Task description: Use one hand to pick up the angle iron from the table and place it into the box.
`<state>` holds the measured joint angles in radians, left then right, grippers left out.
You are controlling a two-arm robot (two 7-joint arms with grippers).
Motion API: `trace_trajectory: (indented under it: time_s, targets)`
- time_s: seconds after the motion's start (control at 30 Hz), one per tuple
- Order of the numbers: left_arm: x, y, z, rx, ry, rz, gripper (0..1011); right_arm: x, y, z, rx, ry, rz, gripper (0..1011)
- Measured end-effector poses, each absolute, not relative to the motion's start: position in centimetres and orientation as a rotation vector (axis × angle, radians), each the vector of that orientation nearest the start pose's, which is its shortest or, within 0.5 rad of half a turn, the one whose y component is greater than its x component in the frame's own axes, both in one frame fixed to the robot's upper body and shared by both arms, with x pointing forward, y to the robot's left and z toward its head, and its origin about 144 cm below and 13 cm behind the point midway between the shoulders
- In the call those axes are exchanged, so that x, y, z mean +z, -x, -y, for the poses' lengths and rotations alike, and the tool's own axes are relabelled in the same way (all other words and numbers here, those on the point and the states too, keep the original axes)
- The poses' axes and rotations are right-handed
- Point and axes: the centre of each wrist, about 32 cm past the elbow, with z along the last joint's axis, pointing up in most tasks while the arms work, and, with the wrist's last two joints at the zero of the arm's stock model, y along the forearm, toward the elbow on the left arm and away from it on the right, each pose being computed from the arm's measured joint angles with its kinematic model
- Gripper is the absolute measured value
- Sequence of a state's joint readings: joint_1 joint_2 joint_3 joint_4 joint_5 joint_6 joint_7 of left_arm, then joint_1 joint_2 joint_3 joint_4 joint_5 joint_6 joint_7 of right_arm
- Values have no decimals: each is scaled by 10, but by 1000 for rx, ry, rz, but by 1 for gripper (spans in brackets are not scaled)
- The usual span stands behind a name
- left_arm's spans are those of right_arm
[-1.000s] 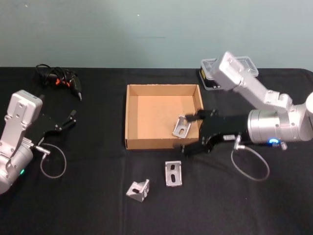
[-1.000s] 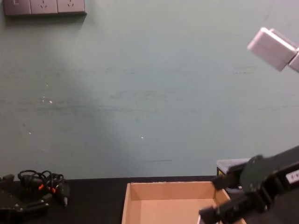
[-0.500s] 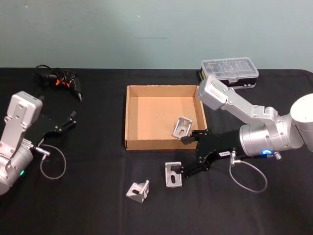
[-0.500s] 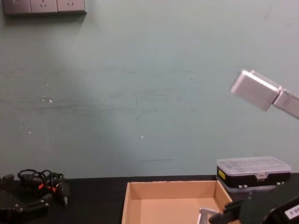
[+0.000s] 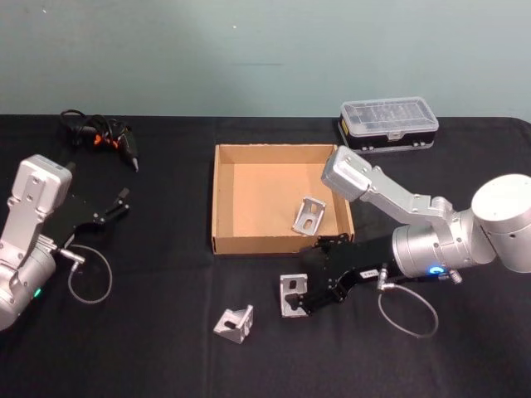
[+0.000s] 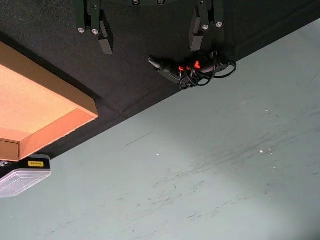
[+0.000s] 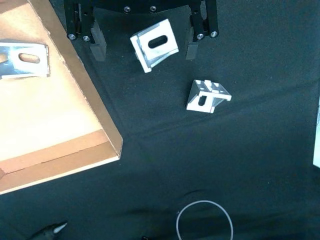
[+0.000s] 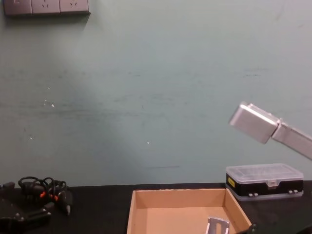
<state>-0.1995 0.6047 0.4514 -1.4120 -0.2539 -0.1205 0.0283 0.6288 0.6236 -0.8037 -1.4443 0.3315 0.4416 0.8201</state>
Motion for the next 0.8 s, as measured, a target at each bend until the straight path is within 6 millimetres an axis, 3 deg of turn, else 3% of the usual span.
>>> trace_trajectory:
  time_s: [0.8]
  targets:
    - [1140,-489,-310,1248,-304,285,1000,1225,-567,234,-324,677,-79,1003]
